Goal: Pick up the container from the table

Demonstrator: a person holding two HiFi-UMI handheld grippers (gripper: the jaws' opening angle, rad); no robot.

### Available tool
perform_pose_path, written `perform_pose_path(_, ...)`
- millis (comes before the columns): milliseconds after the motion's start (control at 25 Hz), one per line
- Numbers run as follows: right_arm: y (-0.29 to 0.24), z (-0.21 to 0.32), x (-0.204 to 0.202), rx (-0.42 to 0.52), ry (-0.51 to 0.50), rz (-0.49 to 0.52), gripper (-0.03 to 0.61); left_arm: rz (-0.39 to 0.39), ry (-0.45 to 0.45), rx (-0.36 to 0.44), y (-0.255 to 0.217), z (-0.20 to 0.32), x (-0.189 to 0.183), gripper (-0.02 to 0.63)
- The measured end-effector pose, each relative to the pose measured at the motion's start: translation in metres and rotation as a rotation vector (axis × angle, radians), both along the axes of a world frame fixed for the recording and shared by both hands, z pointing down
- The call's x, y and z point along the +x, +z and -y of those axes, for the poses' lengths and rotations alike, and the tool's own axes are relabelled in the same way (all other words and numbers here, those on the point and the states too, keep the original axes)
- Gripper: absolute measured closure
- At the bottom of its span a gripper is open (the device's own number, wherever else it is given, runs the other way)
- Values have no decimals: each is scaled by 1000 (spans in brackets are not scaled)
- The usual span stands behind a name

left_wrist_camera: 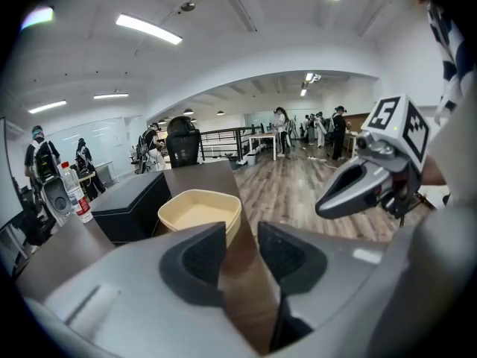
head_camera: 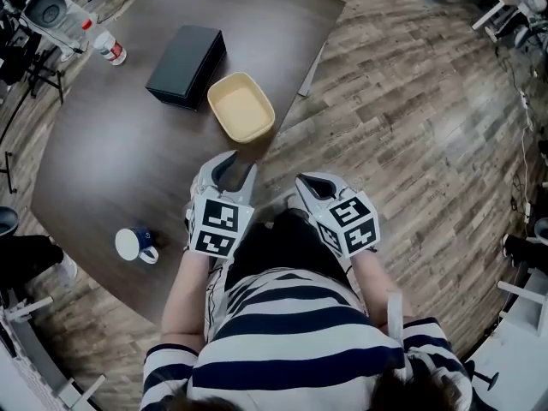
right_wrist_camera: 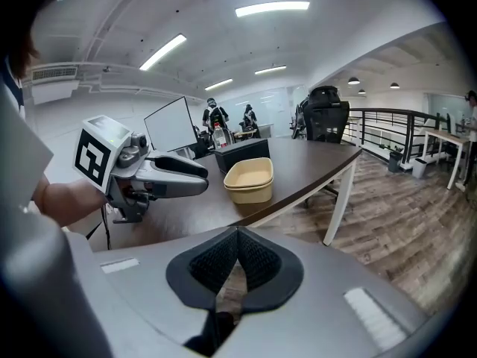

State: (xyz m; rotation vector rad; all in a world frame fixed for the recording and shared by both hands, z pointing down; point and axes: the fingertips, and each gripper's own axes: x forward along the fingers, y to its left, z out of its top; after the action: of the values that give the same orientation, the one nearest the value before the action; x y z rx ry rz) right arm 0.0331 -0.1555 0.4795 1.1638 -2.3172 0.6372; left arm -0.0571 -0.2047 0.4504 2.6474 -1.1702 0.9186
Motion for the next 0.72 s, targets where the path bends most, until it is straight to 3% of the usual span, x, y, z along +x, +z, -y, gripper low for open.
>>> perform_pose_path(280, 5, 43, 7, -15, -90, 12, 580, 87, -43, -32, 14, 34, 12, 614)
perform_pose_path(560, 19, 72, 15, -55, -175, 29, 580, 287, -22, 6, 36, 64, 25, 614)
perform_pose_path(720, 29, 85, 16, -75, -209, 30, 580, 347, 13, -9, 45, 72, 30, 614)
